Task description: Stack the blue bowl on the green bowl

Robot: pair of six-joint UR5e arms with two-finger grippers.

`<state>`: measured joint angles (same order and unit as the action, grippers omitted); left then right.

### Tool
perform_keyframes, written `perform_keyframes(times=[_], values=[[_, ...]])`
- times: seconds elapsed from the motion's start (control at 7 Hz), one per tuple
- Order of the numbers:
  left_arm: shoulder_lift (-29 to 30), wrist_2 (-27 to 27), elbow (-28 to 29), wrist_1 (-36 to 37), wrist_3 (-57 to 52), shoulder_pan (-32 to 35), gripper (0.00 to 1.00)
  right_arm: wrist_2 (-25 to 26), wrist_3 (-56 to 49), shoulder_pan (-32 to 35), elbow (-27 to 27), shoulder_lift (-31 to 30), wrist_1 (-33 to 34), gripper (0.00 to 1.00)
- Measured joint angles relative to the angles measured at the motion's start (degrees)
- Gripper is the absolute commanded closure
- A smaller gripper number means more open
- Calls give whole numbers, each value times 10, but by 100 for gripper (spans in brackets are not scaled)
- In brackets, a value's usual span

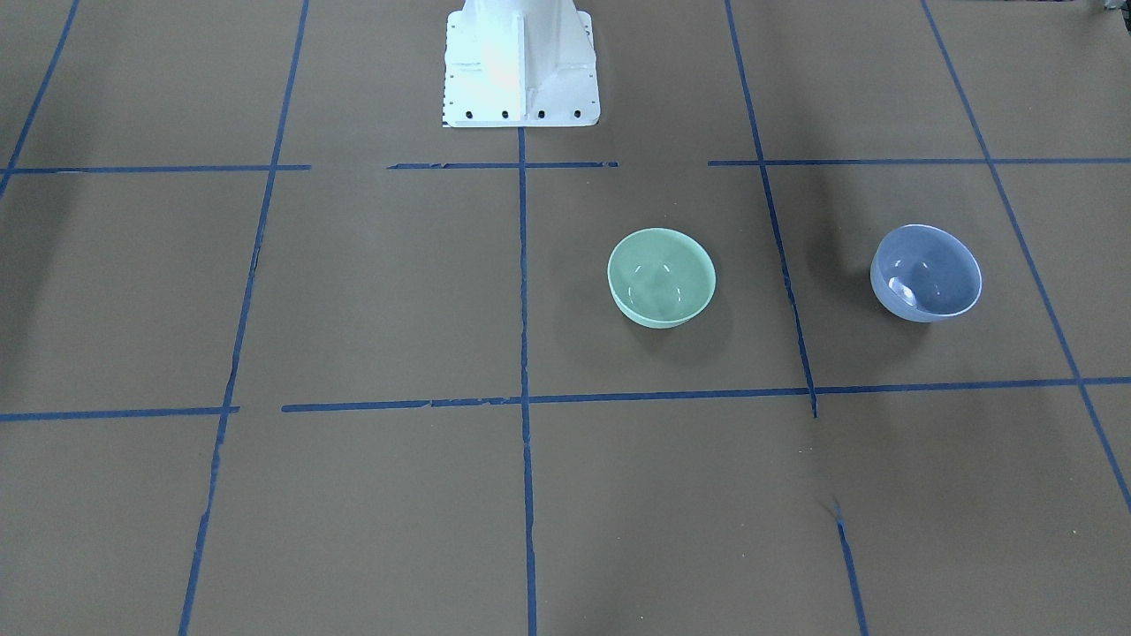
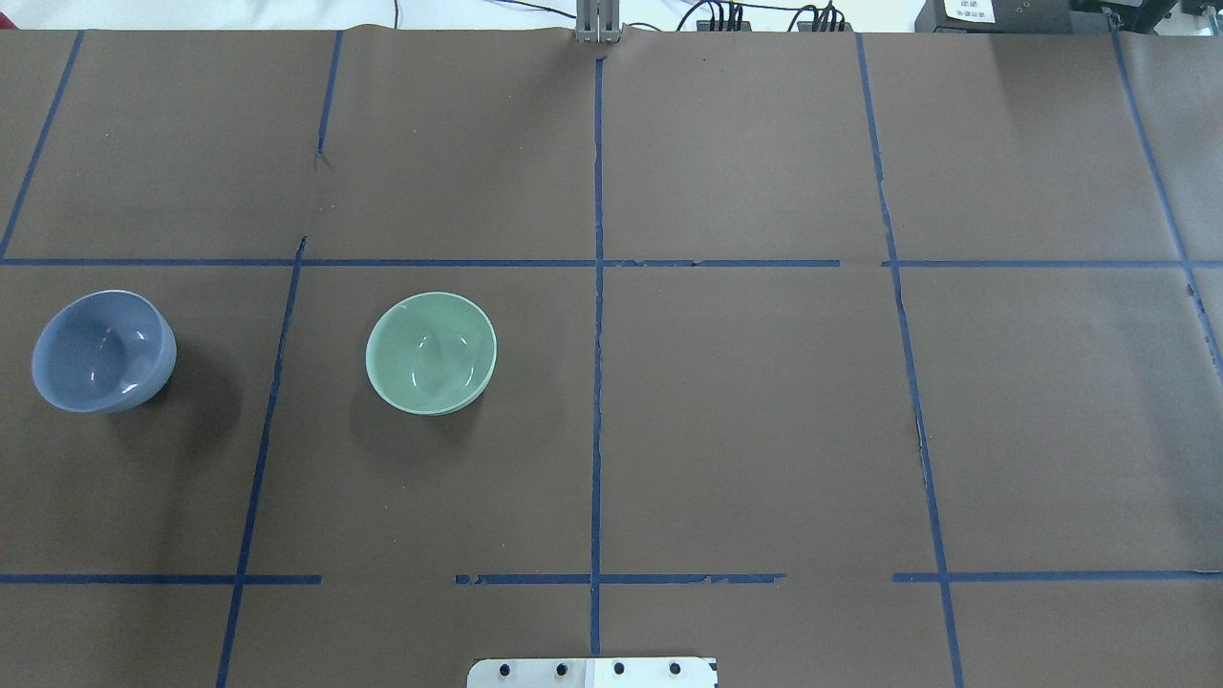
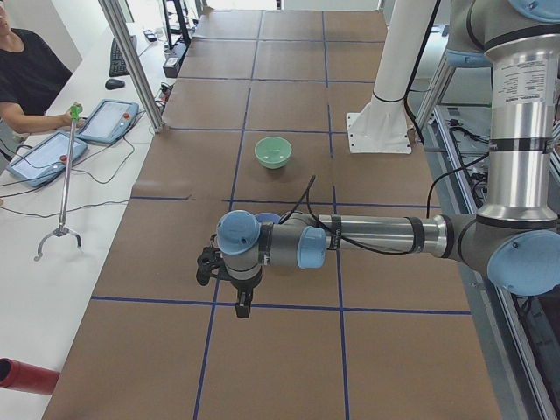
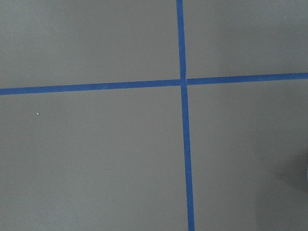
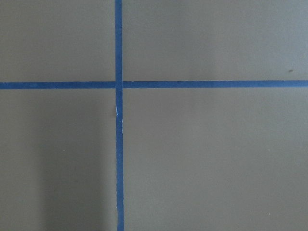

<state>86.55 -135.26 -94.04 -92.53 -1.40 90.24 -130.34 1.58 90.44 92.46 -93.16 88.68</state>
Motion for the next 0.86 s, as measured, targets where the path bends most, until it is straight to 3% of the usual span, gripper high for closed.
perform_keyframes(times=[0.86], values=[[22,5,-40,-15,38,-24,0,0,0,0,0,0,0,0]])
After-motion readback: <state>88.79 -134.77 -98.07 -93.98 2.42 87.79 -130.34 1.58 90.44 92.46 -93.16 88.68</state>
